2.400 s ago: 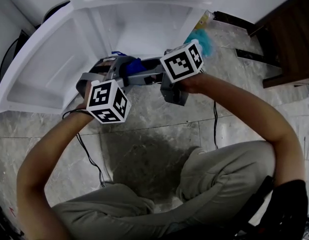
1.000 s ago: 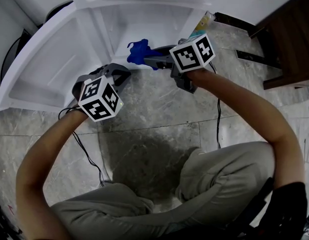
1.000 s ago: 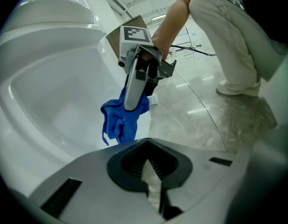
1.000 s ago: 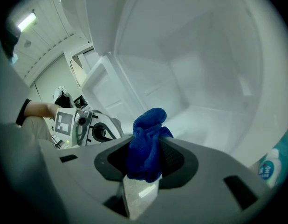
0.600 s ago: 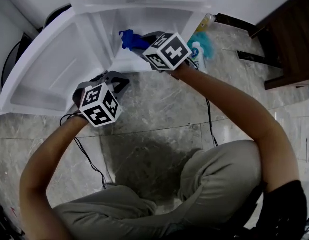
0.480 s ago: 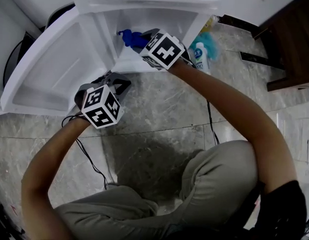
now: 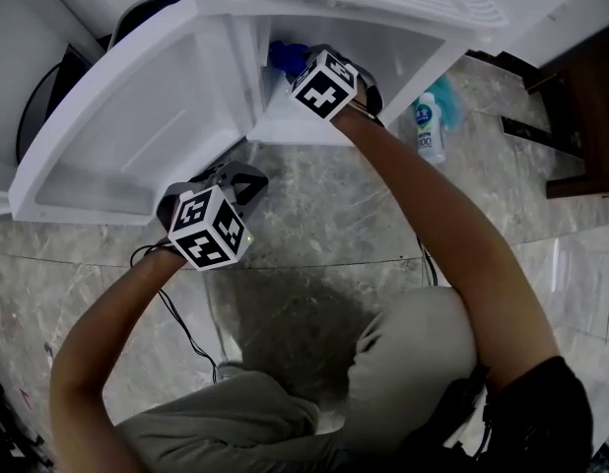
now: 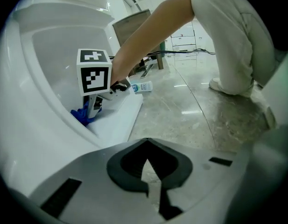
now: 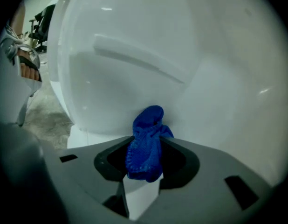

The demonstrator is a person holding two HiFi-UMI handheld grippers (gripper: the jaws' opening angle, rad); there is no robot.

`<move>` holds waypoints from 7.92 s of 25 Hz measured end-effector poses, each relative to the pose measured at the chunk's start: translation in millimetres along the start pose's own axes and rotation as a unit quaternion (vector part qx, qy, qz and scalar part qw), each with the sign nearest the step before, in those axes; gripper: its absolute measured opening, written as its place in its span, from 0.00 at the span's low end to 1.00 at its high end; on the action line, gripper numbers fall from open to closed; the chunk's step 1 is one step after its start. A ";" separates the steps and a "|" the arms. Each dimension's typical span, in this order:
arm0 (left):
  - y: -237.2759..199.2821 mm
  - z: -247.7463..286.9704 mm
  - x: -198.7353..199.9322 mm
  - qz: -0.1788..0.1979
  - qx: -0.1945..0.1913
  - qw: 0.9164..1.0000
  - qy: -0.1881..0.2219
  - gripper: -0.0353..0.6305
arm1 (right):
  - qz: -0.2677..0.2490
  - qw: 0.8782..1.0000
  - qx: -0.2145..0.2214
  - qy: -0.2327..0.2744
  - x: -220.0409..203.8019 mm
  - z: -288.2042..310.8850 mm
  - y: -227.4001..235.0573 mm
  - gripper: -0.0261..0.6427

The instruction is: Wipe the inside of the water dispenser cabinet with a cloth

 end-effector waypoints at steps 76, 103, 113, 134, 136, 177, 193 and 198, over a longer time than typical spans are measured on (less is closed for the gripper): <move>1.6 10.1 30.3 -0.001 -0.021 1.000 0.023 0.06 | 0.075 0.901 -0.087 0.419 62.6 -160.5 4.6 0.25; -5.6 -11.6 6.2 -0.047 0.001 0.999 0.017 0.06 | 0.089 0.878 -0.199 0.426 84.4 -109.9 25.2 0.24; -5.6 -4.5 15.3 -0.041 -0.004 0.999 0.025 0.06 | 0.113 0.873 -0.218 0.422 87.9 -99.0 39.8 0.24; -13.1 -2.1 16.4 -0.031 0.004 0.999 0.022 0.06 | 0.137 0.871 -0.220 0.417 92.3 -96.5 50.8 0.25; -14.1 -3.6 14.6 -0.030 0.004 0.999 0.020 0.06 | 0.136 0.874 -0.216 0.412 91.9 -96.5 49.4 0.25; -33.2 33.5 16.8 -0.031 -0.049 0.998 0.004 0.06 | 0.073 0.968 0.231 0.065 -90.1 -140.8 -71.2 0.24; -9.2 33.9 30.6 -0.012 -0.080 0.997 0.015 0.06 | 0.013 0.970 0.241 0.024 -96.1 -132.9 -85.1 0.24; -8.2 29.5 30.0 -0.007 -0.080 0.997 0.014 0.06 | 0.006 0.972 0.233 0.006 -97.7 -130.9 -85.3 0.24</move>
Point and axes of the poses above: the fingertips, and each gripper's own axes: z forward along the fingers, y to its right, x out of its top, the point moved 9 cm from there along -z, backward along the fingers, and after that the axes turned 5 degrees about x, right-handed, at the moved point
